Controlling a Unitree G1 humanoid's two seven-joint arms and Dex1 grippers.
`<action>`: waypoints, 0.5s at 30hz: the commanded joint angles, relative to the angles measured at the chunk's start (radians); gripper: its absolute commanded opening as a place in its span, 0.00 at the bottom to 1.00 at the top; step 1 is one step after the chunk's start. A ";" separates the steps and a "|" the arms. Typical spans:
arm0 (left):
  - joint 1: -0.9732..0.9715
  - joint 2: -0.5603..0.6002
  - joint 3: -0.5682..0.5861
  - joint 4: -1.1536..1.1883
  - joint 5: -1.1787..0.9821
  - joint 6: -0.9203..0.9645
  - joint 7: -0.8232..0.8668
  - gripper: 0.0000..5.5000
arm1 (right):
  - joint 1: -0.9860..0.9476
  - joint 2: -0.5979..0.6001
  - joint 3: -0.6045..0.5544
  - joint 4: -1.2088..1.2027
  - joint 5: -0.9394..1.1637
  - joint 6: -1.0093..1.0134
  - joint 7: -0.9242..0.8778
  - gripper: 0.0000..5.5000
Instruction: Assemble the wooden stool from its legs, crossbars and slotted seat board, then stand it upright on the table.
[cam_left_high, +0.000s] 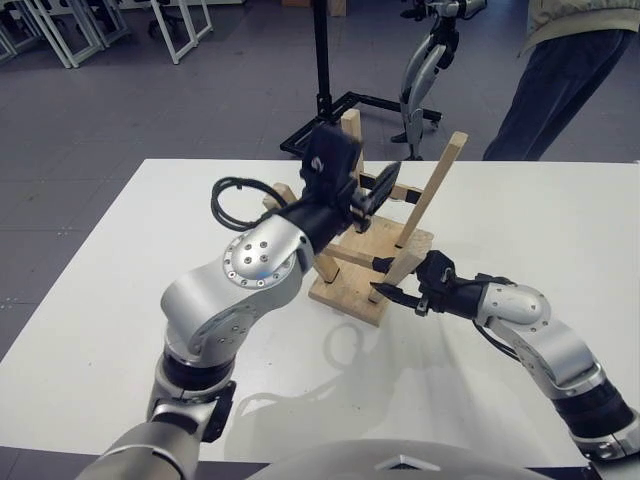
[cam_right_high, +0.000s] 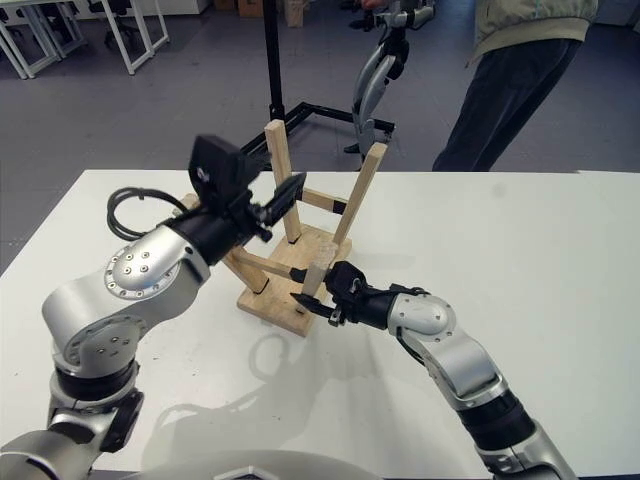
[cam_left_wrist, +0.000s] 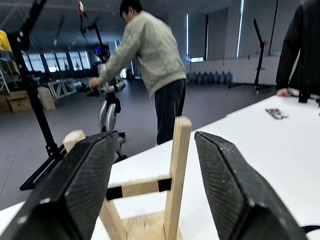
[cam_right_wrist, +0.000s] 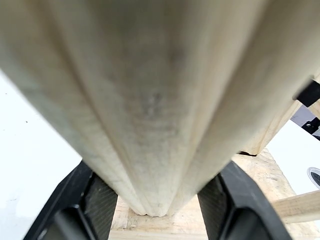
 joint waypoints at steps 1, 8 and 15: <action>0.145 0.064 -0.111 0.050 0.047 0.103 -0.054 0.52 | 0.085 -0.054 0.048 0.103 -0.097 0.119 0.000 0.37; 0.287 0.062 -0.231 0.166 0.237 0.075 -0.066 0.52 | 0.077 -0.061 0.050 0.090 -0.093 0.130 0.014 0.37; 0.312 0.040 -0.299 0.179 0.287 0.093 -0.166 0.52 | 0.041 -0.047 0.063 0.114 -0.101 0.125 0.027 0.37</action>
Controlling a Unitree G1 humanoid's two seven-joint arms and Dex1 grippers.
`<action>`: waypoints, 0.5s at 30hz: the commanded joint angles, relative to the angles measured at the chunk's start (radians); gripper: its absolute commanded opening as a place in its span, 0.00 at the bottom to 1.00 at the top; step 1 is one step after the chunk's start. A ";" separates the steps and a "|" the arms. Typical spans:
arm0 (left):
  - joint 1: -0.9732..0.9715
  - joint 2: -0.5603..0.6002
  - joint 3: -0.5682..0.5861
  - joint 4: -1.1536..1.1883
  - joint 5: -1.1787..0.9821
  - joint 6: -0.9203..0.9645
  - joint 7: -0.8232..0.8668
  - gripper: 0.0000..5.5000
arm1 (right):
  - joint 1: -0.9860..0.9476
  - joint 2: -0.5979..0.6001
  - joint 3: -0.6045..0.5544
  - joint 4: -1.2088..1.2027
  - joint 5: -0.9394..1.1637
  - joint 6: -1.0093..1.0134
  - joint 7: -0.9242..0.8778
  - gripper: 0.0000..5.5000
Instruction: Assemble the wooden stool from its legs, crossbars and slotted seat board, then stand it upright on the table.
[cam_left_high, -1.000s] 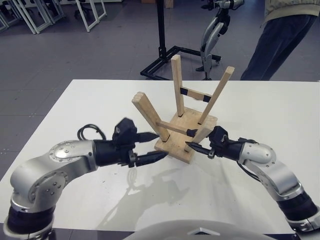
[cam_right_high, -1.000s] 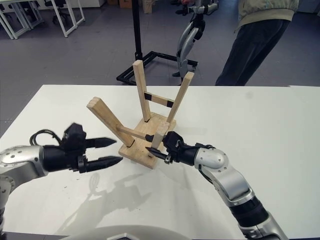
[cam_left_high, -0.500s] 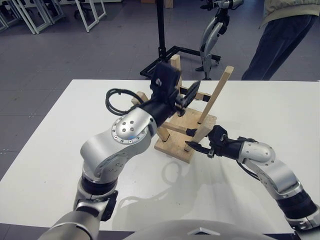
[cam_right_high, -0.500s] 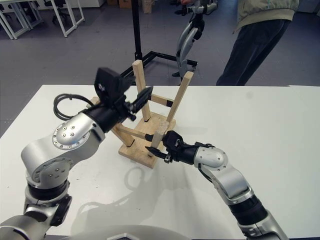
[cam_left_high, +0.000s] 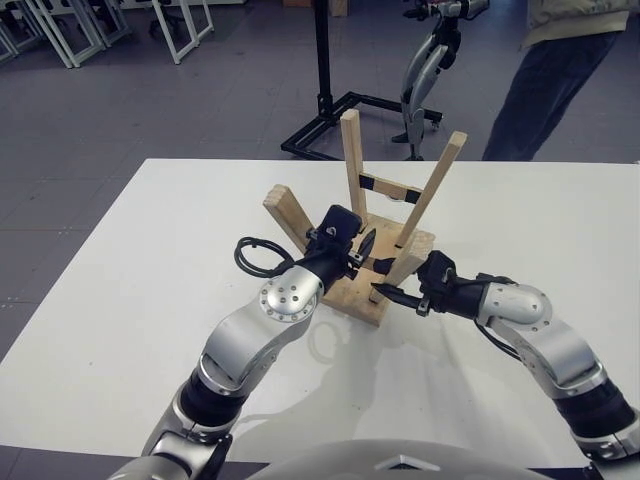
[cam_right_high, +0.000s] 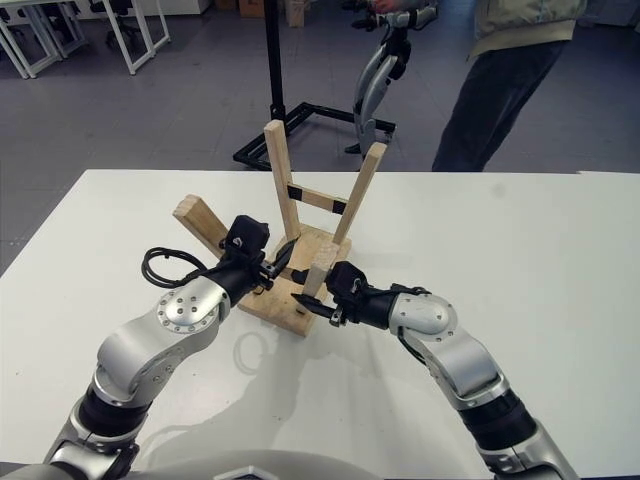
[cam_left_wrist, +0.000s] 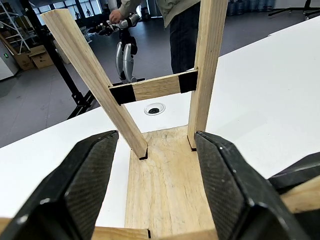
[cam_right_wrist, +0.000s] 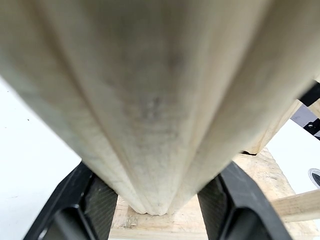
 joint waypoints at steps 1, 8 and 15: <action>0.060 -0.035 -0.022 0.038 -0.034 0.072 -0.076 0.52 | 0.051 -0.041 0.061 0.111 -0.099 0.122 0.008 0.37; -0.213 -0.302 0.349 -0.080 -0.230 0.075 -0.044 0.52 | 0.058 -0.037 0.056 0.112 -0.099 0.120 0.002 0.37; -0.689 -0.045 0.944 0.103 -0.995 0.010 0.135 0.52 | 0.025 -0.090 0.072 0.225 -0.032 0.032 0.234 0.37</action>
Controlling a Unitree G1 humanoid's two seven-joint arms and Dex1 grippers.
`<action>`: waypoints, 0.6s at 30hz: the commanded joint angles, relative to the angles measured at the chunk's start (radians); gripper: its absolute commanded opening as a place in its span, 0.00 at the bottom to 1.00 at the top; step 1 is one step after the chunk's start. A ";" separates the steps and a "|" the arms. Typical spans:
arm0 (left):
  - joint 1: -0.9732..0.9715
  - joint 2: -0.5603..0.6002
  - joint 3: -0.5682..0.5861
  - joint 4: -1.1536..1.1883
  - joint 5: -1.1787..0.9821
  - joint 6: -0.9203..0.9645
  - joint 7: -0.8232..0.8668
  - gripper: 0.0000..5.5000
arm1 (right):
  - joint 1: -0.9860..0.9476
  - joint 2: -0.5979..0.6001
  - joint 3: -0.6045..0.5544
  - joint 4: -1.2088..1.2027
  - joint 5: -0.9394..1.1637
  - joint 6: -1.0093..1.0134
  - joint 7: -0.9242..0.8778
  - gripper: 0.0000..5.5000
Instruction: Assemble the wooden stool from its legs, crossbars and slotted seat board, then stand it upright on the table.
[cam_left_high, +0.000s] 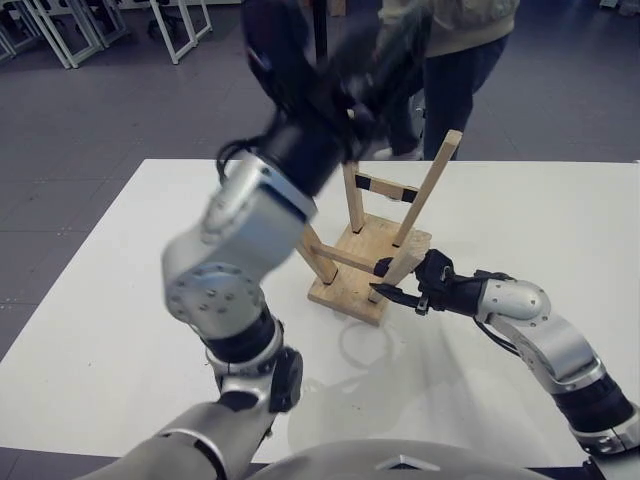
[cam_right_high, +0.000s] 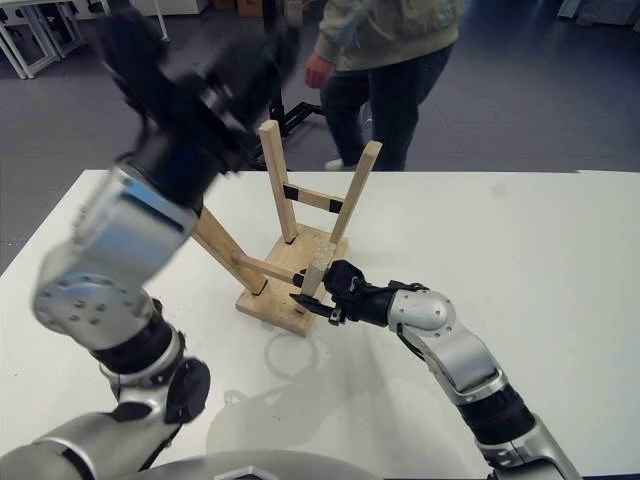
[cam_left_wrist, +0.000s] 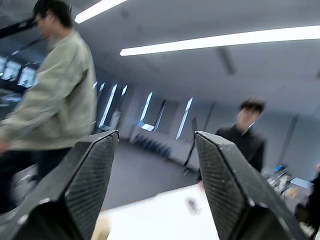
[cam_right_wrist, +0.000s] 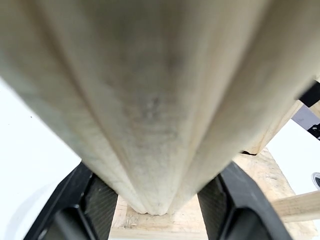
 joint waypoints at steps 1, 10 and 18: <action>-0.140 0.432 0.278 0.197 -0.177 0.030 -0.023 0.52 | 0.036 -0.097 0.055 0.249 -0.046 -0.011 0.220 0.37; 0.550 0.628 -0.034 0.383 0.496 -0.052 -0.064 0.52 | -0.025 -0.068 0.013 0.325 -0.059 -0.088 0.267 0.37; 0.543 0.248 -0.491 -0.090 -0.093 0.069 -0.404 0.52 | -0.037 -0.065 0.025 0.310 -0.059 -0.081 0.287 0.37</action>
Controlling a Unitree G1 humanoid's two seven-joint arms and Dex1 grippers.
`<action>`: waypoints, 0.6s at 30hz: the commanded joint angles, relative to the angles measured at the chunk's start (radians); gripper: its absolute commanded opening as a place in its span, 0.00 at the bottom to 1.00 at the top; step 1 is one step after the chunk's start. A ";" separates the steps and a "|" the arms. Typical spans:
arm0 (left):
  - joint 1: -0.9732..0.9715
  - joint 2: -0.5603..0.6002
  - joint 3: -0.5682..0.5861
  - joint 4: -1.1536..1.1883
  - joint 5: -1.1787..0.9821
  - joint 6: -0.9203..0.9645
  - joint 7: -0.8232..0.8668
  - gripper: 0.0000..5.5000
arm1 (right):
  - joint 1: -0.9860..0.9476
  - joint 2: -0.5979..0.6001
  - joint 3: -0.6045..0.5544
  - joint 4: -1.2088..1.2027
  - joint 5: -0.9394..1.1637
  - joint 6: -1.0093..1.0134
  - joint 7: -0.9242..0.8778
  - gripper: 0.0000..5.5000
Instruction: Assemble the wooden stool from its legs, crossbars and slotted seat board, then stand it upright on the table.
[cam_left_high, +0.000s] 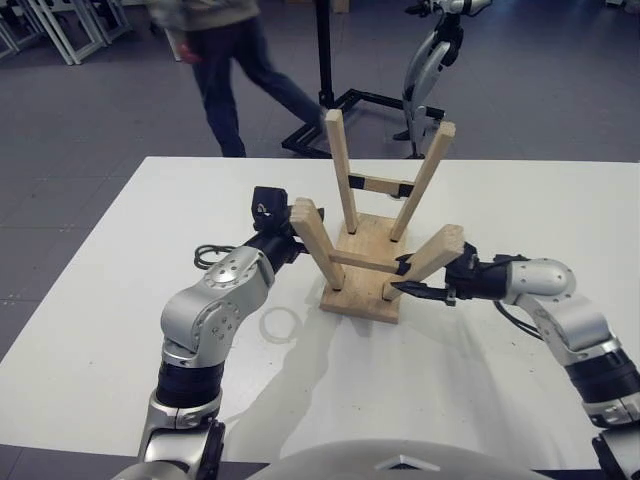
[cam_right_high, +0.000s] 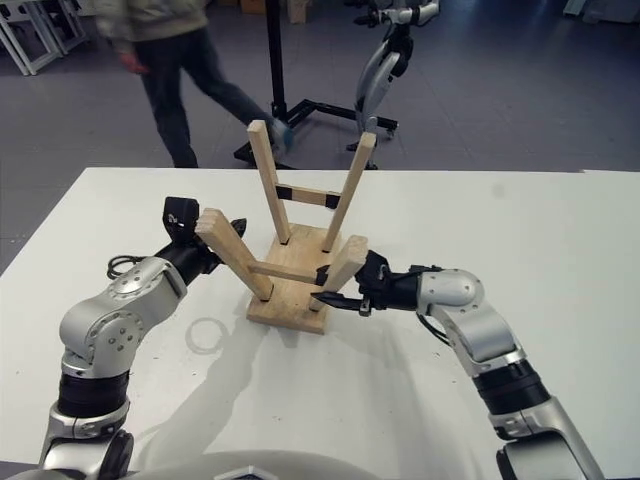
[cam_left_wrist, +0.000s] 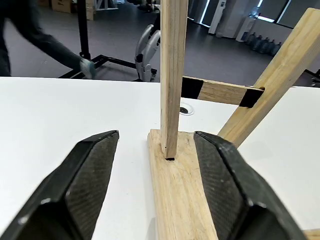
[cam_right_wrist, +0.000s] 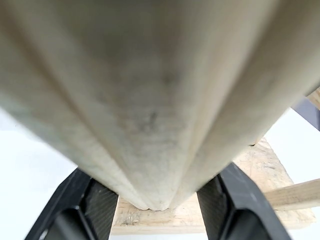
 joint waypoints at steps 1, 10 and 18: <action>0.019 -0.027 -0.152 -0.269 -0.468 0.165 -0.276 0.52 | 0.035 0.008 0.113 0.082 -0.141 0.109 -0.003 0.37; 0.073 0.231 0.165 0.005 -0.195 0.105 -0.338 0.52 | 0.068 0.029 0.139 0.018 -0.104 0.181 0.008 0.37; 0.124 0.241 0.169 0.055 -0.082 0.057 -0.333 0.52 | 0.016 0.044 0.105 -0.010 -0.084 0.202 -0.051 0.37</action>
